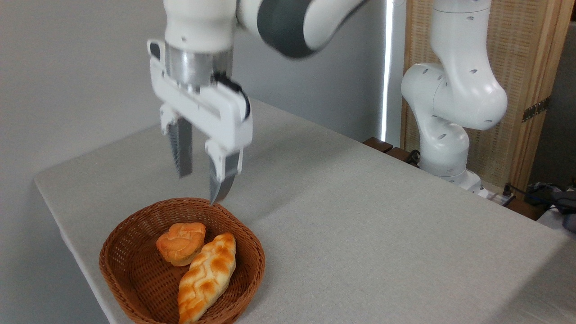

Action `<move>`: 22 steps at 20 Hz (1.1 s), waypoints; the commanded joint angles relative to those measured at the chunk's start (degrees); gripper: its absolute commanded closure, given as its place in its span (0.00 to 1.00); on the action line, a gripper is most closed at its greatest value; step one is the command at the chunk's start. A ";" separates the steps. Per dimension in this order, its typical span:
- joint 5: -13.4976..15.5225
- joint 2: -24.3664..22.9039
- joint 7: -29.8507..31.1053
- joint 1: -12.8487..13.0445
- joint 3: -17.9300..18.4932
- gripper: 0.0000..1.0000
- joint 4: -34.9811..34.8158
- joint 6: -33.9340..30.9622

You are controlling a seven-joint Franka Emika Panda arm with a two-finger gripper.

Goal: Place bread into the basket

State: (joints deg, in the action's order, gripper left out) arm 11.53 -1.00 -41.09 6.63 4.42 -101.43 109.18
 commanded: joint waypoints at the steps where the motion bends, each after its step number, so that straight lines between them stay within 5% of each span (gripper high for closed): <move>1: -3.09 0.30 3.47 -1.27 -2.75 0.00 10.88 -17.03; 5: -3.18 0.30 3.64 -2.49 -4.33 0.00 13.63 -23.83; 8: -3.27 0.30 3.82 -6.18 -8.19 0.00 13.54 -23.93; 12: -3.45 0.39 3.03 -6.28 -8.03 0.00 12.93 -23.66; 19: -12.75 0.57 2.86 -6.19 -9.25 0.00 12.84 -22.96; 22: -13.03 0.57 3.03 -6.19 -9.26 0.00 12.84 -21.29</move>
State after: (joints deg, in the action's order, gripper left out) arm -0.37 -0.56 -37.99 0.85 -4.30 -89.19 86.94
